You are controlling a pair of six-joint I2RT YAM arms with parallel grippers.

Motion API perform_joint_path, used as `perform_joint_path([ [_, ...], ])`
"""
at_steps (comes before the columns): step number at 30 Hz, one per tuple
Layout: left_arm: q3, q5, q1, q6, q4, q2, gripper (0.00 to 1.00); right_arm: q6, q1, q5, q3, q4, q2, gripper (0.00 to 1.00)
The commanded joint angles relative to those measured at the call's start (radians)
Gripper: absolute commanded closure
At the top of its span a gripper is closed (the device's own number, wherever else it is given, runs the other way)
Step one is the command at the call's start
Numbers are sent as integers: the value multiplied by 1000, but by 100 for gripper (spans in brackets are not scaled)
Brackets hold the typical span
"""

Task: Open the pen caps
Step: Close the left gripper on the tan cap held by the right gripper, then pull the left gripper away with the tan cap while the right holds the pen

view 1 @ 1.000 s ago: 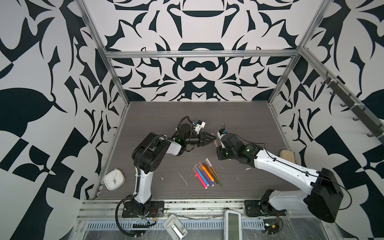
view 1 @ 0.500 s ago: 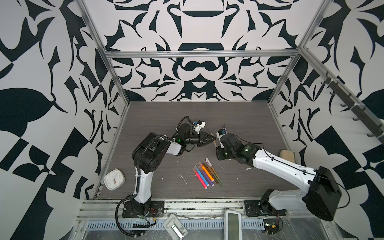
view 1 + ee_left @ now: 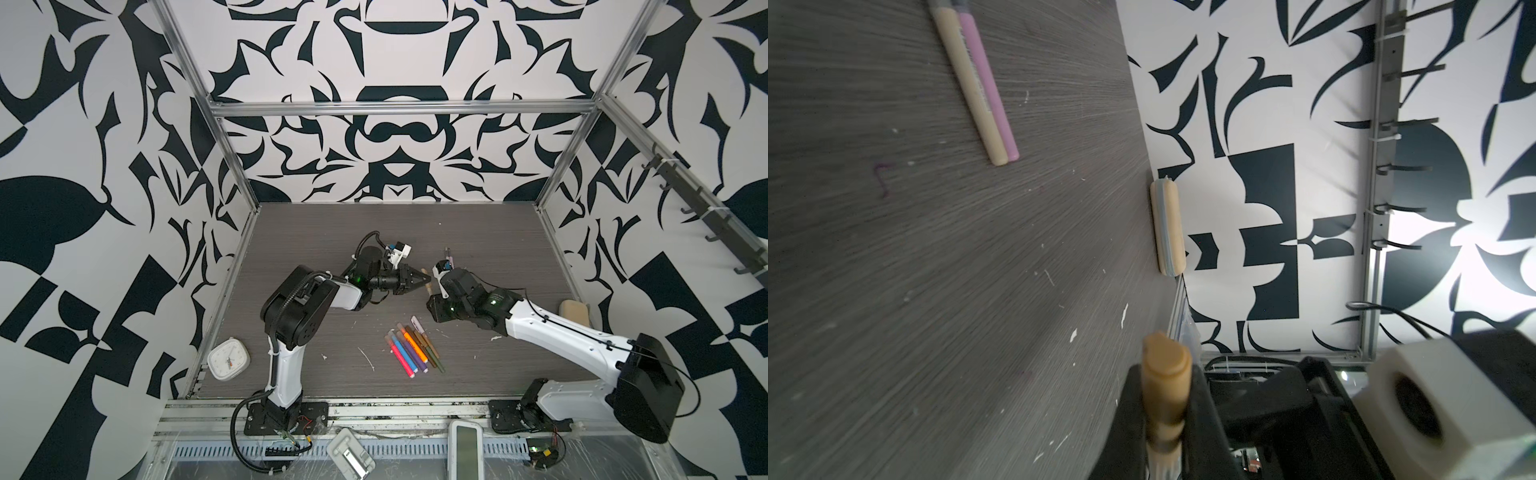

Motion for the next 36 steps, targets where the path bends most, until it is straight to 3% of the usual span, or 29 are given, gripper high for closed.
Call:
perform_joint_path([
  [1,3,-178,-6,241,-361,-153,100,-5,-4,-68,24,34,-101,58],
  [3,25,-262,-16,295,-518,-218,100,-4,-27,-193,7,71,-126,59],
  [6,50,-321,-16,278,-630,-272,100,-4,-40,-321,18,83,-108,59],
  [11,72,-332,-42,251,-714,-329,100,17,-40,-335,4,159,-116,64],
  [17,127,-359,-81,314,-932,-382,100,33,-40,-245,-90,302,-192,66],
  [20,124,-373,-91,321,-972,-409,100,0,-40,-232,-67,223,-163,68],
  [24,109,-381,-99,305,-976,-435,100,7,-40,-263,-122,278,-133,75],
  [36,122,-414,-140,294,-974,-453,100,29,-40,-401,-149,368,-85,71],
])
